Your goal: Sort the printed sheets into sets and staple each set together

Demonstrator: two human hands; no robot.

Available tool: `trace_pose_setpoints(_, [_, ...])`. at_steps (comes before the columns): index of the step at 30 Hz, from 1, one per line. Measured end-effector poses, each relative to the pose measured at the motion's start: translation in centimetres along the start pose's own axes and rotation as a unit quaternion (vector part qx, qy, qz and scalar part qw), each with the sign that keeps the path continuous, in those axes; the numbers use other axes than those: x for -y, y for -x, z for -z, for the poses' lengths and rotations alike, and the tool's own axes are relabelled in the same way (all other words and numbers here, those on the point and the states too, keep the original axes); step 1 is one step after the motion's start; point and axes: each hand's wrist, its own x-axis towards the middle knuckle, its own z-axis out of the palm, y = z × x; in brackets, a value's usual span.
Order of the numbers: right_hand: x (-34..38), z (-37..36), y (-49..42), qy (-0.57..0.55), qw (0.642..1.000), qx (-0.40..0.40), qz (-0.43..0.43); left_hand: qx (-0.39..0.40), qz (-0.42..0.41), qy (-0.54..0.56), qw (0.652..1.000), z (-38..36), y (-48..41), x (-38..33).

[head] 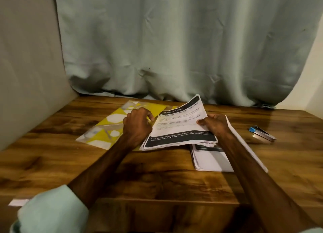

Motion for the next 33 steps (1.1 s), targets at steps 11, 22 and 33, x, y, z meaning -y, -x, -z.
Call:
trace_pose_setpoints(11, [-0.1, -5.3, 0.6, 0.055, 0.985, -0.12, 0.112, 0.036, -0.004, 0.064, 0.997, 1.3, -0.4, -0.6])
trace_pose_setpoints(22, [-0.3, -11.1, 1.9, 0.113, 0.99, 0.024, 0.077, 0.016, 0.028, 0.1, 0.994, 1.1, 0.3, -0.6])
trace_pose_setpoints(33, [-1.6, -9.6, 0.9, 0.007, 0.999, 0.037, -0.029, 0.02, 0.018, 0.092, 0.995, 0.6, 0.9, -1.0])
